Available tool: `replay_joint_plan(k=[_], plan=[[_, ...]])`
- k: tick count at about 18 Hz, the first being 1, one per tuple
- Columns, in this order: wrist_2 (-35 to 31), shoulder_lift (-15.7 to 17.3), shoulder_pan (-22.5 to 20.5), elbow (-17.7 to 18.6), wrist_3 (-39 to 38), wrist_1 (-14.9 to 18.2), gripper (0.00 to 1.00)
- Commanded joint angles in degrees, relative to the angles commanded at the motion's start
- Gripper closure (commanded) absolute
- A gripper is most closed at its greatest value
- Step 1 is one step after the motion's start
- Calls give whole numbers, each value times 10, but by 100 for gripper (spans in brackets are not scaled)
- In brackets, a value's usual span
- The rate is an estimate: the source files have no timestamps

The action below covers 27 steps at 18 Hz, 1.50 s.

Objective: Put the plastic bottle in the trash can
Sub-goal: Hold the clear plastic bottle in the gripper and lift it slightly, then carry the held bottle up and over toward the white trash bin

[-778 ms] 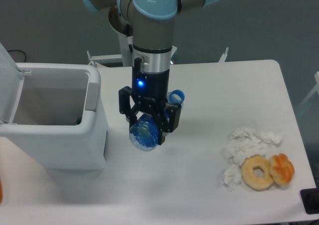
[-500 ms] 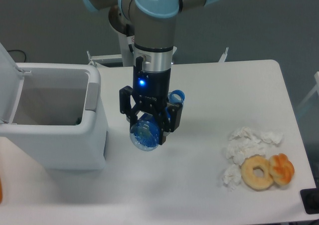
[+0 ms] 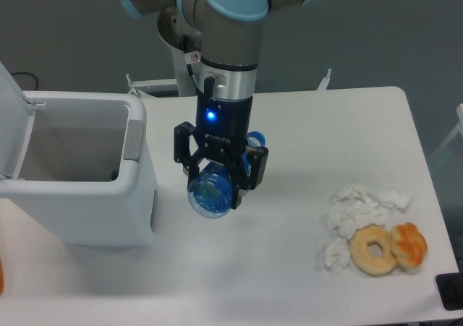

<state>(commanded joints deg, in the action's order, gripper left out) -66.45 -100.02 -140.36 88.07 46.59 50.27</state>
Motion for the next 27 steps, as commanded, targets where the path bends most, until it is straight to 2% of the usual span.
replay_joint_plan(k=[10, 16, 27], plan=[[29, 6, -3, -29, -102, -1, 23], [102, 17, -26, -36, -175, -3, 23], [176, 22, -30, -41, -272, -4, 23]])
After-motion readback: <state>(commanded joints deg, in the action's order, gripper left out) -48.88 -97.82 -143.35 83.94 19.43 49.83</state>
